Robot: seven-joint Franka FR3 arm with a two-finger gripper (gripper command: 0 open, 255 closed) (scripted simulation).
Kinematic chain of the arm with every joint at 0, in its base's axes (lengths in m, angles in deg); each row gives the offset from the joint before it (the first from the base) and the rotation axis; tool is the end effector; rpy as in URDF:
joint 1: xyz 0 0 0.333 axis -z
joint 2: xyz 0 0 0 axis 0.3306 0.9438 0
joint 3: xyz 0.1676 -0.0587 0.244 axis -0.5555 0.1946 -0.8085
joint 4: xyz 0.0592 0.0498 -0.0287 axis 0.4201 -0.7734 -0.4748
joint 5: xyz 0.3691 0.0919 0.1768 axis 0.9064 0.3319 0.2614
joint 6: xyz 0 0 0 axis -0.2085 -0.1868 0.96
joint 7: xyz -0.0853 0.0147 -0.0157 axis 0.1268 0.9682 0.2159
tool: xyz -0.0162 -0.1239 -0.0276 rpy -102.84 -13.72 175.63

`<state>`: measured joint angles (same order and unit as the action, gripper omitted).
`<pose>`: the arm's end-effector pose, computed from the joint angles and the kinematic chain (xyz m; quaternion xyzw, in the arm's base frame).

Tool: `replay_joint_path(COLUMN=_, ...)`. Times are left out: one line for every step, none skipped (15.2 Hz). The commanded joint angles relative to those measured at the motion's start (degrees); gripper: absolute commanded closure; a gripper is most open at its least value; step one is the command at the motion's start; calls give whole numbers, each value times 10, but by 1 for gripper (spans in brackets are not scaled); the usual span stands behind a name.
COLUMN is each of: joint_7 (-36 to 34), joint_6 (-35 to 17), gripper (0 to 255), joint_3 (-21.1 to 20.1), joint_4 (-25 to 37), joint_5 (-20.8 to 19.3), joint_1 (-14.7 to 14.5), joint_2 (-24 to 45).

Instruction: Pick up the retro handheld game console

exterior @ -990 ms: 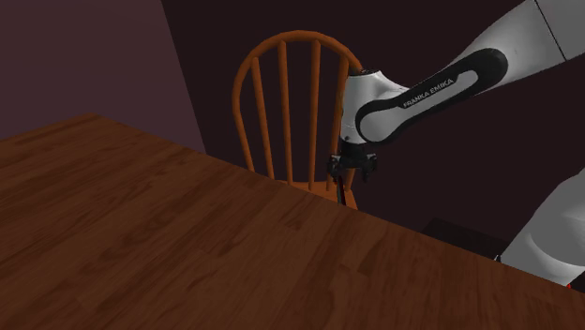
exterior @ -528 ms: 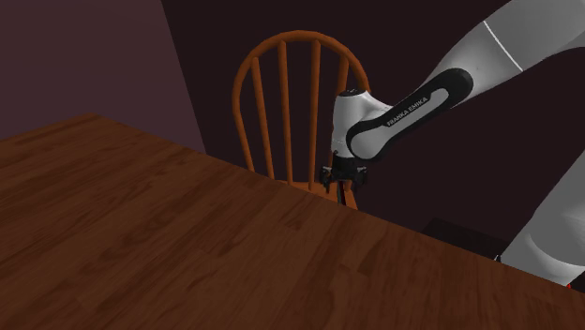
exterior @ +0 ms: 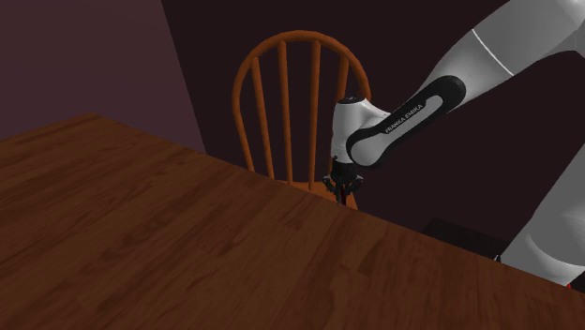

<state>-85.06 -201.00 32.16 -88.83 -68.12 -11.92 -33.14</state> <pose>0.4908 0.1257 0.2343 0.9238 -0.3828 -0.0034 0.0021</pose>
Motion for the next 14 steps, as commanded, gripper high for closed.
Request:
replay_joint_path(joint_7=0, joint_6=-1, gripper=255, joint_3=0, joint_4=0, joint_5=0, joint_1=0, joint_2=1)
replay_joint_path(joint_7=0, joint_6=-1, gripper=255, joint_3=0, joint_4=0, joint_5=0, joint_1=0, joint_2=1)
replay_joint_path(joint_7=0, joint_6=-1, gripper=255, joint_3=0, joint_4=0, joint_5=0, joint_1=0, joint_2=1)
replay_joint_path(joint_7=0, joint_6=-1, gripper=255, joint_3=0, joint_4=0, joint_5=0, joint_1=0, joint_2=1)
replay_joint_path(joint_7=0, joint_6=-1, gripper=255, joint_3=0, joint_4=0, joint_5=0, joint_1=0, joint_2=1)
replay_joint_path(joint_7=0, joint_6=0, gripper=255, joint_3=0, joint_4=0, joint_5=0, joint_1=0, joint_2=0)
replay_joint_path(joint_7=3, joint_6=8, gripper=255, joint_3=-1, joint_4=2, joint_5=4, joint_1=0, joint_2=-7)
replay_joint_path(joint_7=6, joint_6=16, gripper=255, joint_3=-1, joint_4=4, joint_5=8, joint_1=0, joint_2=-13)
replay_joint_path(joint_7=8, joint_6=24, gripper=255, joint_3=-1, joint_4=6, joint_5=12, joint_1=0, joint_2=-20)
replay_joint_path(joint_7=11, joint_6=32, gripper=255, joint_3=-1, joint_4=8, joint_5=15, joint_1=0, joint_2=-26)
replay_joint_path(joint_7=13, joint_6=40, gripper=255, joint_3=-1, joint_4=10, joint_5=19, joint_1=0, joint_2=-32)
replay_joint_path(joint_7=15, joint_6=48, gripper=255, joint_3=-1, joint_4=13, joint_5=22, joint_1=0, joint_2=-38)
replay_joint_path(joint_7=18, joint_6=56, gripper=255, joint_3=-1, joint_4=15, joint_5=25, joint_1=0, joint_2=-44)
replay_joint_path(joint_7=20, joint_6=64, gripper=255, joint_3=-1, joint_4=18, joint_5=28, joint_1=0, joint_2=-50)
